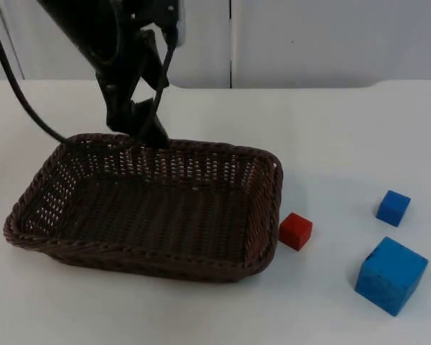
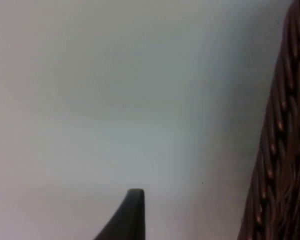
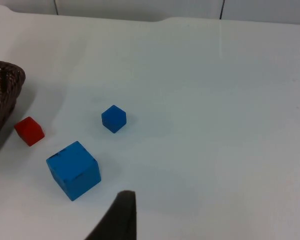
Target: Pick up the basket with the left hand and place the largest block into the basket with the right hand.
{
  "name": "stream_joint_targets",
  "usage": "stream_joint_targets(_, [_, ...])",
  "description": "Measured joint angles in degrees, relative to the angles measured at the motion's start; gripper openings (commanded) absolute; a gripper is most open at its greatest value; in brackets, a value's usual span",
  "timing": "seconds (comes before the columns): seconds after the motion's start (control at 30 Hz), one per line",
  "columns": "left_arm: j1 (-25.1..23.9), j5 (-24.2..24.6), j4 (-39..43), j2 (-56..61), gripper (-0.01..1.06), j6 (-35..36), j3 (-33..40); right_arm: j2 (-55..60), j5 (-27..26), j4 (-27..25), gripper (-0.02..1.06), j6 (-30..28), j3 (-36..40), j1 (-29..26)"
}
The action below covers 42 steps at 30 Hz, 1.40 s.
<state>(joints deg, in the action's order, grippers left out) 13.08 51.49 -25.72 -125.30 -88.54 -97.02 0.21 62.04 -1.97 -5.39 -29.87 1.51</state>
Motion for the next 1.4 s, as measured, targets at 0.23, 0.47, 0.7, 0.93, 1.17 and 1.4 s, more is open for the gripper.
stream_joint_targets(0.23, [0.00,0.00,0.00,-4.00,1.03,-1.83,-0.06,0.00,0.00,0.00,1.05,0.00,0.00,0.00])
stream_joint_targets(0.47, [0.64,-0.36,2.00,-8.23,1.03,-2.45,-0.06,0.00,0.00,0.00,1.05,0.00,0.00,0.00])
stream_joint_targets(0.7, [0.87,-1.51,2.39,-9.53,1.03,-3.05,-0.06,0.00,0.00,0.00,1.05,0.00,0.00,0.00])
stream_joint_targets(0.93, [0.87,-1.62,2.39,-9.53,0.89,-3.05,-0.06,0.00,0.00,0.00,1.05,0.00,0.00,0.00])
stream_joint_targets(1.17, [0.87,-1.78,2.47,-9.63,0.37,-2.93,-0.06,0.00,0.00,0.00,1.05,0.00,0.00,0.00])
stream_joint_targets(1.4, [0.87,0.07,2.60,-9.63,0.00,-1.03,-0.20,0.00,0.00,0.00,1.05,0.00,0.00,0.00])
